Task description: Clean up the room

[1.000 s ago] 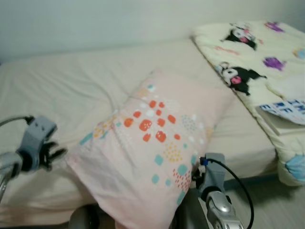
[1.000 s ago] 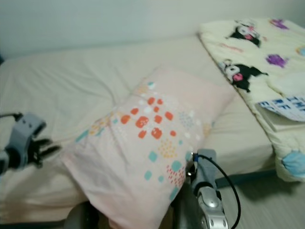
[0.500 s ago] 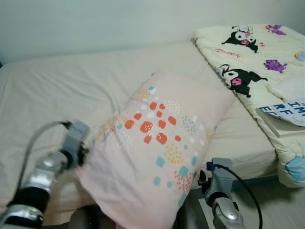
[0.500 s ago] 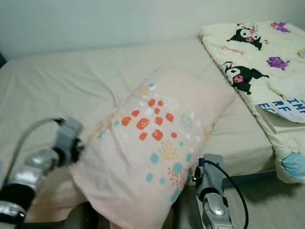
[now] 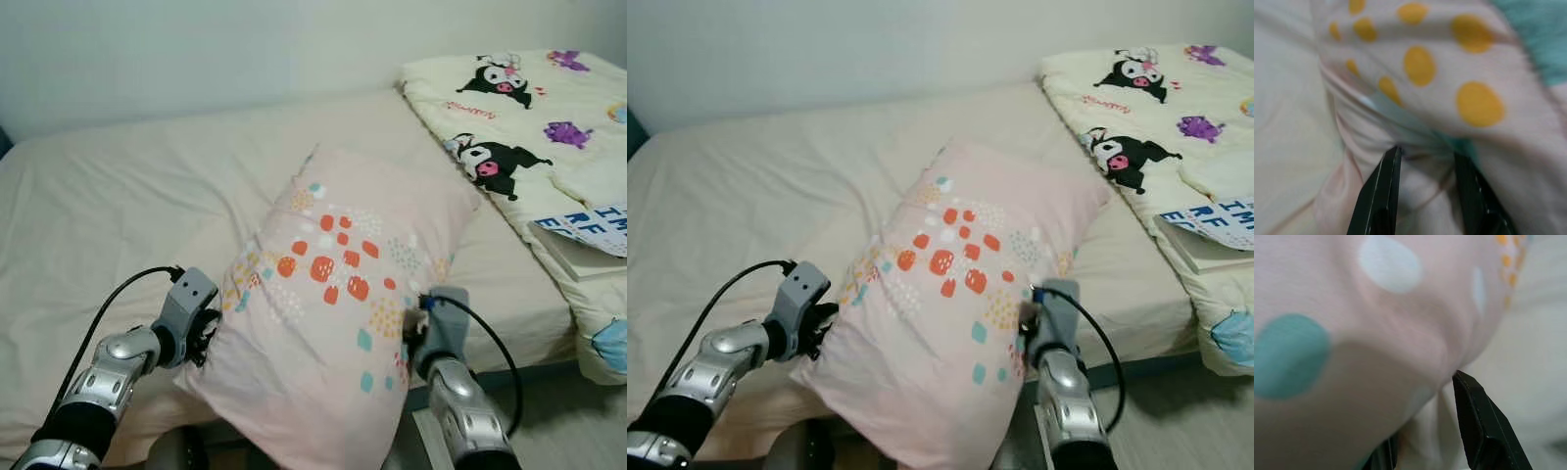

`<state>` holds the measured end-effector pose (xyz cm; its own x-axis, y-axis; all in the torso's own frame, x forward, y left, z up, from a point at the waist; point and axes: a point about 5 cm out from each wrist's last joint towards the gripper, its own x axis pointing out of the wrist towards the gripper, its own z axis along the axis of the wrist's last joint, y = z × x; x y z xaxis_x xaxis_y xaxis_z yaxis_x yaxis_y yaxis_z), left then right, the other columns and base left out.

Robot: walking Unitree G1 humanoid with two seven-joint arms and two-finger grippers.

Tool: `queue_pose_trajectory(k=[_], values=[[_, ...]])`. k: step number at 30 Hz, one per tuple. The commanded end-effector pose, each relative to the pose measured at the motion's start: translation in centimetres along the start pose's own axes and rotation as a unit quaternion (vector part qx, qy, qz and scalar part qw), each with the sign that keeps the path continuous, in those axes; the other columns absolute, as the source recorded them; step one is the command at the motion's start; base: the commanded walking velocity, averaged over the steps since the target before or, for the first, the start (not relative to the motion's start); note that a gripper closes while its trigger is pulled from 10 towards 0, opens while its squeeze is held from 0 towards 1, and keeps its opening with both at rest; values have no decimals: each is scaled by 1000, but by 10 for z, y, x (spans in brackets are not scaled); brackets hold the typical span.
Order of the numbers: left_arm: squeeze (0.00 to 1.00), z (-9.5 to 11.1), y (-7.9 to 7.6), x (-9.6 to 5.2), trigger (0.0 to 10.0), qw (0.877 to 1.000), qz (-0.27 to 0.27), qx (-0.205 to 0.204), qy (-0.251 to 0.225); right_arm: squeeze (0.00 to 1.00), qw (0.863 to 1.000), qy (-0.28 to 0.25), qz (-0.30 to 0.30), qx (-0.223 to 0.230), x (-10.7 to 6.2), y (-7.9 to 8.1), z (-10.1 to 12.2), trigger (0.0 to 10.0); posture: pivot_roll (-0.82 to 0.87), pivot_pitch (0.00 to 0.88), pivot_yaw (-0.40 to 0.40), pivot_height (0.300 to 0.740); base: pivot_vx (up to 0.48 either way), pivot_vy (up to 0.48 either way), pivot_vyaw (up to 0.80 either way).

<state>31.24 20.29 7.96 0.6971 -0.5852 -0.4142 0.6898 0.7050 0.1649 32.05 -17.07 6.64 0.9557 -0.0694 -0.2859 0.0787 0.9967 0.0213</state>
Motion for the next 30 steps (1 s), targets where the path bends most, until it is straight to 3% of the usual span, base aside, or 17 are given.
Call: queue_pose_trajectory(k=[1, 2, 3, 4, 5, 6, 8, 10, 13, 16, 17, 19, 23, 25, 26, 27, 30], values=[[0, -15, -13, -4, 10000, 998, -50, 16, 34, 0, 997, -27, 66, 0, 6, 31, 17, 10000, -28, 103, 25, 508, 0, 0, 0], [0, -15, -13, -4, 10000, 998, -50, 16, 34, 0, 997, -27, 66, 0, 6, 31, 17, 10000, -28, 103, 25, 508, 0, 0, 0], [0, -16, -16, -9, 10000, 997, -64, 20, 35, 0, 994, -39, 97, -4, 10, 45, 27, 10000, -24, 102, 21, 508, 0, 0, 0], [0, -16, -16, -9, 10000, 997, -64, 20, 35, 0, 994, -39, 97, -4, 10, 45, 27, 10000, -24, 102, 21, 508, 0, 0, 0], [0, -17, -20, -15, 10000, 996, -81, 24, 35, 0, 990, -49, 133, -6, 11, 61, 37, 10000, -22, 100, 19, 508, 0, 0, 0], [0, -17, -20, -15, 10000, 996, -81, 24, 35, 0, 990, -49, 133, -6, 11, 61, 37, 10000, -22, 100, 19, 508, 0, 0, 0], [0, -13, -29, -30, 10000, 993, -117, 19, 26, 0, 978, -63, 198, -11, 9, 88, 48, 10000, -19, 99, 15, 508, 0, 0, 0], [0, -5, -34, -42, 10000, 990, -140, 11, 11, 0, 970, -66, 236, -16, 7, 102, 50, 10000, -18, 98, 12, 508, 0, 0, 0], [0, -3, -36, -46, 10000, 989, -147, 9, 6, 0, 967, -65, 247, -18, 6, 106, 50, 10000, -18, 98, 12, 508, 0, 0, 0], [0, 14, -48, -65, 10000, 983, -183, -11, -28, 0, 962, -48, 268, -24, -1, 108, 36, 10000, -2, 96, -2, 508, 0, 0, 0], [0, 14, -48, -65, 10000, 983, -183, -11, -28, 0, 962, -48, 268, -24, -1, 108, 36, 10000, -2, 96, -2, 508, 0, 0, 0], [0, 22, -62, -72, 10000, 978, -200, -26, -47, 0, 963, -26, 266, -42, -6, 98, 19, 10000, 2, 94, -10, 508, 0, 0, 0], [0, 21, -67, -73, 10000, 977, -203, -32, -49, 0, 968, -17, 246, -38, -7, 88, 13, 10000, 6, 93, -14, 508, 0, 0, 0], [0, 21, -71, -72, 10000, 979, -191, -40, -53, 0, 983, -20, 182, -25, -3, 61, 9, 10000, 5, 98, -13, 508, 0, 0, 0], [0, 21, -71, -72, 10000, 979, -191, -40, -53, 0, 983, -20, 182, -25, -3, 61, 9, 10000, 5, 98, -13, 508, 0, 0, 0], [0, 21, -70, -71, 10000, 984, -167, -38, -55, 0, 989, -23, 143, -19, -1, 45, 8, 10000, 5, 99, -14, 508, 0, 0, 0], [0, 21, -36, -60, 10000, 997, -16, -35, -69, 0, 999, -27, 42, 14, -1, 0, 6, 10000, 7, 101, -16, 508, 0, 0, 0]])
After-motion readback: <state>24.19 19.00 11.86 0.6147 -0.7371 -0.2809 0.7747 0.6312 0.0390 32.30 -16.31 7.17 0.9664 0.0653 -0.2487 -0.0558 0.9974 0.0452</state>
